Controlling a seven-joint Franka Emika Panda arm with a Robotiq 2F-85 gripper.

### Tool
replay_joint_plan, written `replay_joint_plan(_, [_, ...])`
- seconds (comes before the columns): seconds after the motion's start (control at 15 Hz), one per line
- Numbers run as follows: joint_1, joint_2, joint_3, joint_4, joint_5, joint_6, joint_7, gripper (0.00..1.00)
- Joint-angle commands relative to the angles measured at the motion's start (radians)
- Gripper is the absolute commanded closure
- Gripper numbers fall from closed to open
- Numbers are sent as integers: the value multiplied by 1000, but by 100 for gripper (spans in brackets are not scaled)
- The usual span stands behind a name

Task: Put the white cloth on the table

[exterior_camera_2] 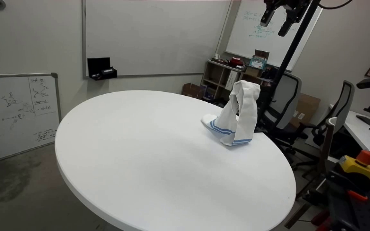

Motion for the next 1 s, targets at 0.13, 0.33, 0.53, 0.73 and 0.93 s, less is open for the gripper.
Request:
replay_joint_plan(0.13, [-24, 169, -36, 109, -90, 9, 147, 0])
replay_joint_plan(0.33, [-22, 240, -64, 151, -126, 7, 208, 0])
replay_joint_plan(0.53, [-14, 301, -91, 189, -196, -27, 283, 0])
replay_joint_plan(0.73, [-4, 351, -118, 216, -247, -49, 331, 0])
replay_joint_plan(0.93, [5, 386, -136, 228, -275, -68, 360, 0])
